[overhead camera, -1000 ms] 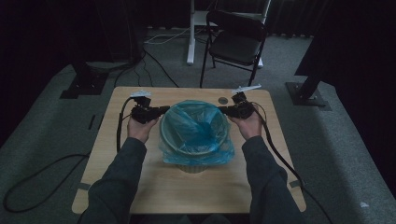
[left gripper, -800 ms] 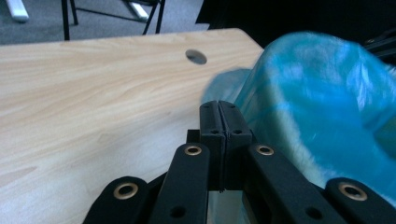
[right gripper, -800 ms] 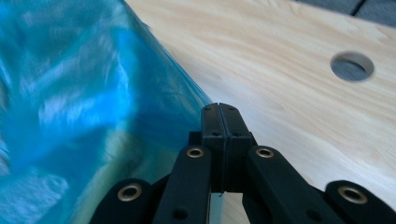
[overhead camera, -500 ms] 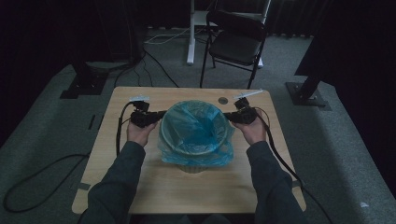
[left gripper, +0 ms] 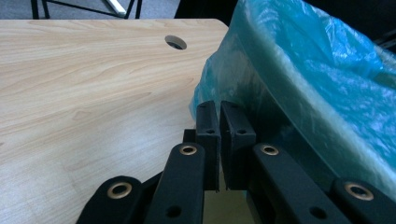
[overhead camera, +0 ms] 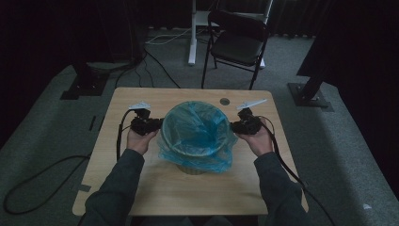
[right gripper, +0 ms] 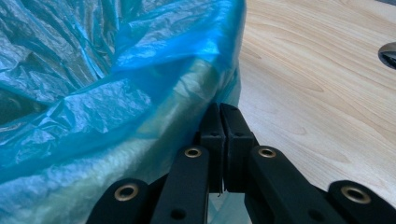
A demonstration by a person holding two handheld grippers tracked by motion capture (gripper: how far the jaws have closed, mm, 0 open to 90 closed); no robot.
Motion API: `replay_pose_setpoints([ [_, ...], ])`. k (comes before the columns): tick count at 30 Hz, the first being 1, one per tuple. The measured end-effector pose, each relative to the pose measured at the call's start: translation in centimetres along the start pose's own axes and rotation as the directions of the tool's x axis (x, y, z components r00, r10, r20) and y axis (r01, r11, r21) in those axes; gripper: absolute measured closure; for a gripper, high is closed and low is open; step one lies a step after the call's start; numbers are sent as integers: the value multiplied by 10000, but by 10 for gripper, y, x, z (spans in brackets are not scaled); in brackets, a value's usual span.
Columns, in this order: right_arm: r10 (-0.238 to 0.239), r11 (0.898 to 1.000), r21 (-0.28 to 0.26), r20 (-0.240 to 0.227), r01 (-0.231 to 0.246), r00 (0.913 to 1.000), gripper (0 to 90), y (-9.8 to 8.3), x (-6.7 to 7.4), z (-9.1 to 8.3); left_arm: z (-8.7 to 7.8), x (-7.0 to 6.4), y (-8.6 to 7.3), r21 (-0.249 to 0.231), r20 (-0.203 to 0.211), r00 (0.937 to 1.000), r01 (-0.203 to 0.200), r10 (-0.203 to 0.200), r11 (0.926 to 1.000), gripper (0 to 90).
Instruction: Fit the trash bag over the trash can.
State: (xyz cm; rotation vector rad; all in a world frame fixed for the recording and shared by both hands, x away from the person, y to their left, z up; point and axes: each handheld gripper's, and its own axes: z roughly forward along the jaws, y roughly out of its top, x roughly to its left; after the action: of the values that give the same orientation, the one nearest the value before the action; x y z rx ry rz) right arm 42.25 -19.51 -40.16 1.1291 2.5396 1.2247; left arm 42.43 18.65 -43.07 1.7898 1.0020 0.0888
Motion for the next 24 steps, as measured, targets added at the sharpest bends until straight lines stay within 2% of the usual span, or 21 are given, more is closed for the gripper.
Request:
replay_pose_setpoints([
  [3, -70, 10000, 10, -12, 70, 10000, 889, -2, 2, -1, -2, -2, -3, 3, 135, 9999, -14, 14, 10000, 867],
  [11, -152, 9999, 61, -178, 153, 9997, 889, -13, 9, -4, -9, -13, -12, 264, 366, 9984, -442, 432, 9987, 861],
  [13, -187, 9998, 42, -263, 188, 9995, 887, -16, 11, -5, -11, -14, -13, 300, 369, 9979, -535, 523, 9981, 850],
  [16, -263, 9996, 56, -286, 265, 9992, 848, -18, 14, -7, -15, -15, -14, 219, 164, 9976, -675, 671, 9975, 812],
  [20, -450, 9990, -70, 287, 452, 9986, 713, -20, 17, -12, -28, -17, -9, -95, -197, 9964, -822, 820, 9966, 774],
  [21, -450, 9990, -70, 287, 452, 9986, 713, -20, 17, -12, -28, -17, -9, -95, -197, 9964, -822, 820, 9966, 756],
  [23, -457, 9983, -330, 725, 482, 9963, 631, -23, 19, -20, -39, -21, -3, -315, -519, 9933, -1052, 1035, 9939, 736],
  [24, -448, 9980, -401, 808, 482, 9957, 615, -24, 20, -22, -42, -23, -1, -433, -543, 9929, -1087, 1063, 9931, 720],
])
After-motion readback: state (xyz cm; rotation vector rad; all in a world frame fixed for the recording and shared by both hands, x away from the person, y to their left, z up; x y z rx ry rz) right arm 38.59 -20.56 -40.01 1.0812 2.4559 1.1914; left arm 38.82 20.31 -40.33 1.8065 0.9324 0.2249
